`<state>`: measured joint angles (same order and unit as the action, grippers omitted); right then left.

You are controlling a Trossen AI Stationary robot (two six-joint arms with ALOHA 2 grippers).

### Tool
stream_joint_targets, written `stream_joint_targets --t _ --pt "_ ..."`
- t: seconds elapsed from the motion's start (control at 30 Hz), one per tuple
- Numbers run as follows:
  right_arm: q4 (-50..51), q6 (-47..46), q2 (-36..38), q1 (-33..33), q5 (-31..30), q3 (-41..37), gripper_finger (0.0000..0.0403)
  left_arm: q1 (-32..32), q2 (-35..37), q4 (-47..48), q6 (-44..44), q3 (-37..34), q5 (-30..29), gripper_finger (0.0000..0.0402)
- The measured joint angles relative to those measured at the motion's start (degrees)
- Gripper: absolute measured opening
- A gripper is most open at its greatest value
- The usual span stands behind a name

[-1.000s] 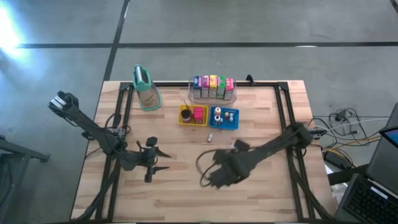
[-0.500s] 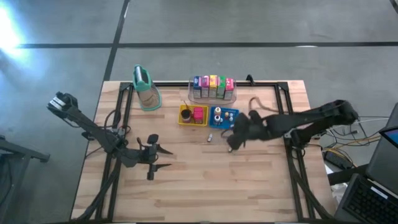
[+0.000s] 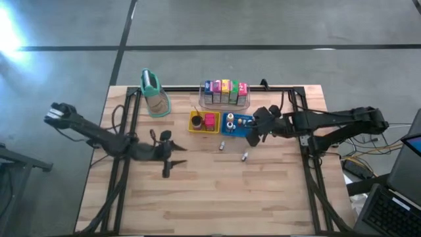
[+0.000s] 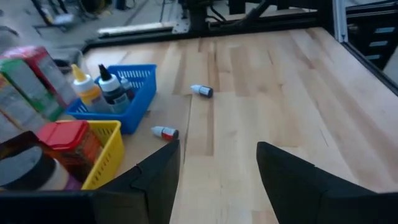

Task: Pick & Place Kitchen Items
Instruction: Put the small black food coloring bottle into the blue bin

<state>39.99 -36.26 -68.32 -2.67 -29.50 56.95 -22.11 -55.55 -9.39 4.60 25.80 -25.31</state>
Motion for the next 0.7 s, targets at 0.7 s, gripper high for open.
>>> stream_joint_targets --t 0.7 --pt "-5.5 0.8 -3.7 6.0 3.1 0.7 0.0067 22.2 0.0 -2.6 -9.8 0.3 17.5 0.0218"
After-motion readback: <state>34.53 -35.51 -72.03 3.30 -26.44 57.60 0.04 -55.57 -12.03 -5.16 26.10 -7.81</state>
